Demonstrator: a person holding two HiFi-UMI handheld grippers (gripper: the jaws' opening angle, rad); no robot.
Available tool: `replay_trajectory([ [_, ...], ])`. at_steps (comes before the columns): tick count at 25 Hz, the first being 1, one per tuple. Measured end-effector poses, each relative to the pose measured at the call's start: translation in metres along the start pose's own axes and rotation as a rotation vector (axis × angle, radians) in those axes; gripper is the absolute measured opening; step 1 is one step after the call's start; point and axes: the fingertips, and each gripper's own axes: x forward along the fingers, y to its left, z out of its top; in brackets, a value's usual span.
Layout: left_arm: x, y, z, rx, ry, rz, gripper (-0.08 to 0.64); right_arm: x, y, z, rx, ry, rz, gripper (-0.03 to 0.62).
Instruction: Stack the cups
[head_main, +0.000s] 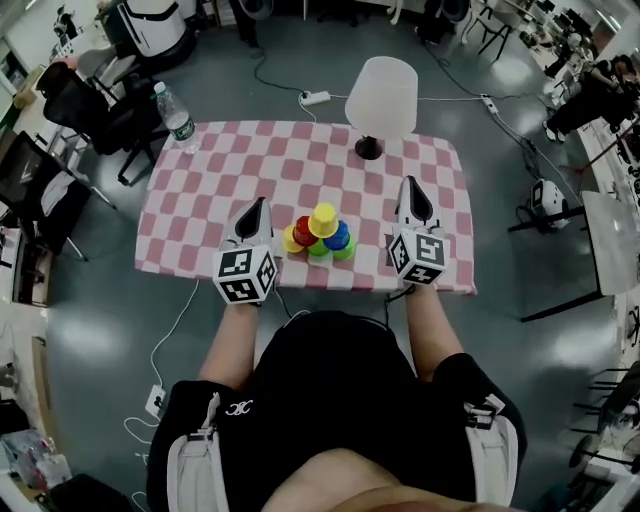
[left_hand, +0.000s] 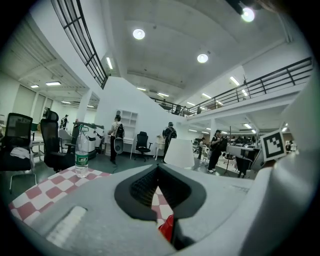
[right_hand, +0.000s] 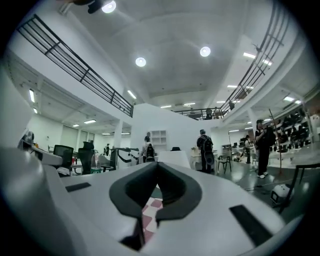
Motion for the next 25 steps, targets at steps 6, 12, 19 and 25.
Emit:
replay_trajectory([
  [6,0.018,-0.022,0.007,0.026,0.008,-0.053,0.015,-0.017,-0.025,-0.019,0.051,0.037,-0.069,-0.002],
  [12,0.029,-0.043,0.01,0.033,0.024,-0.08,0.015,-0.021,-0.032,-0.02,0.052,0.054,-0.074,-0.002],
  [19,0.032,-0.056,0.007,0.027,0.054,-0.093,0.015,-0.018,-0.038,-0.02,0.062,0.078,-0.053,-0.002],
  [25,0.032,-0.076,0.007,0.053,0.047,-0.114,0.015,-0.013,-0.046,-0.016,0.097,0.076,-0.027,-0.002],
])
